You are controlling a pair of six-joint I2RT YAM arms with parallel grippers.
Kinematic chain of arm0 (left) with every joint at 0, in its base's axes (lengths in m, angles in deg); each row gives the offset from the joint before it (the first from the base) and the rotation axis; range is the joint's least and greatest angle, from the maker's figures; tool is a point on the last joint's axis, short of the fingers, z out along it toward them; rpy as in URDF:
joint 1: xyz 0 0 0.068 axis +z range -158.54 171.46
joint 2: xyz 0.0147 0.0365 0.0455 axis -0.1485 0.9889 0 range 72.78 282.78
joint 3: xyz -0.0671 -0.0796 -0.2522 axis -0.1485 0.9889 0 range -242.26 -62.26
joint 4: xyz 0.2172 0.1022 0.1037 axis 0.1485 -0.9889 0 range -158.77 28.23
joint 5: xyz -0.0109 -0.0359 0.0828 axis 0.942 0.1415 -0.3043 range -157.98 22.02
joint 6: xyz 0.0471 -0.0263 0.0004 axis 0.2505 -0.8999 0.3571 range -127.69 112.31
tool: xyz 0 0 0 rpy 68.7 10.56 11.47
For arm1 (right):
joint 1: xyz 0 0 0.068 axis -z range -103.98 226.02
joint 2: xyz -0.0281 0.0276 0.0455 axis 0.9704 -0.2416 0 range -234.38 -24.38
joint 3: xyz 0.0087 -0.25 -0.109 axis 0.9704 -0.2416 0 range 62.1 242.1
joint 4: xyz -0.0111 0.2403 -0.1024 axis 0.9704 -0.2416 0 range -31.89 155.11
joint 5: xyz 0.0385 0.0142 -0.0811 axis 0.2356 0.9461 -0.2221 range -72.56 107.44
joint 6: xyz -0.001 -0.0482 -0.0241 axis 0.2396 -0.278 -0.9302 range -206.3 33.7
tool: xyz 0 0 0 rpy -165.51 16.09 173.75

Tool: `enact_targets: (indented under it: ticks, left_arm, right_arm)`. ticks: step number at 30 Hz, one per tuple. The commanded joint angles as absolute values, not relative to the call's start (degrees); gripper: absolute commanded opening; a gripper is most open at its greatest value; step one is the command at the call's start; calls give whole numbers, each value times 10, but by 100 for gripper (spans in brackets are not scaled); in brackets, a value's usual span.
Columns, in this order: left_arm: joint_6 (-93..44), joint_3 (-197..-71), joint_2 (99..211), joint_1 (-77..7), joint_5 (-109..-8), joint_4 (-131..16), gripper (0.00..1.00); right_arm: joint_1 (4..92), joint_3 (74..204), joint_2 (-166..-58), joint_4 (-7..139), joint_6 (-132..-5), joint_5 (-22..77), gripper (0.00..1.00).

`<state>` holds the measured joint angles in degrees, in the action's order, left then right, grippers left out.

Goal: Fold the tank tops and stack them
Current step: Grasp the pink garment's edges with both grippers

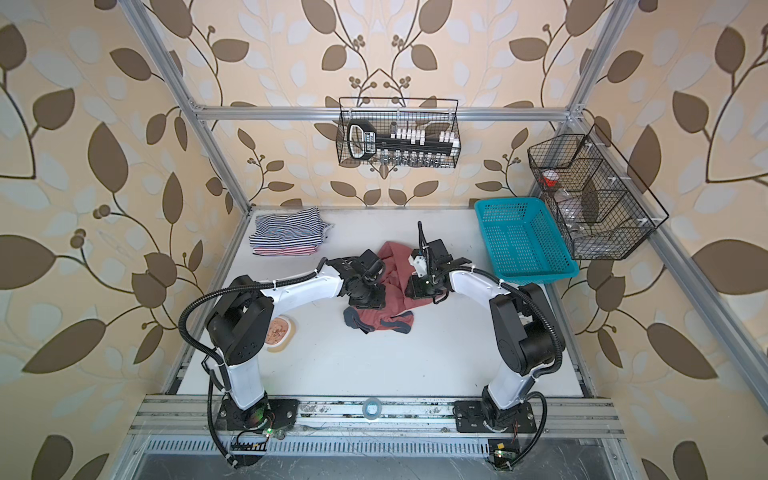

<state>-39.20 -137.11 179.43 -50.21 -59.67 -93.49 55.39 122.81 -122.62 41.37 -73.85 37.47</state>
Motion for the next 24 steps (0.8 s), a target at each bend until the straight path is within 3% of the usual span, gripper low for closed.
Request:
enact_targets:
  ticks: [1,8,16,19,24]
  left_arm:
    - [-393,-1369,1800,-506,-602,-943,39]
    - [-392,-1368,1802,-506,-603,-945,39]
    - [-392,-1368,1805,-506,-604,-947,38]
    - [-384,-1371,1808,-506,-611,-954,38]
    - [-362,-1383,1828,-506,-648,-990,14]
  right_arm:
    - [552,1216,-1241,416,-745,386,33]
    - [551,1215,-1250,416,-751,377,32]
    - [555,1212,-1257,423,-750,380,2]
    - [561,1213,-1244,421,-748,387,0]
    - [575,1212,-1161,412,-737,412,0]
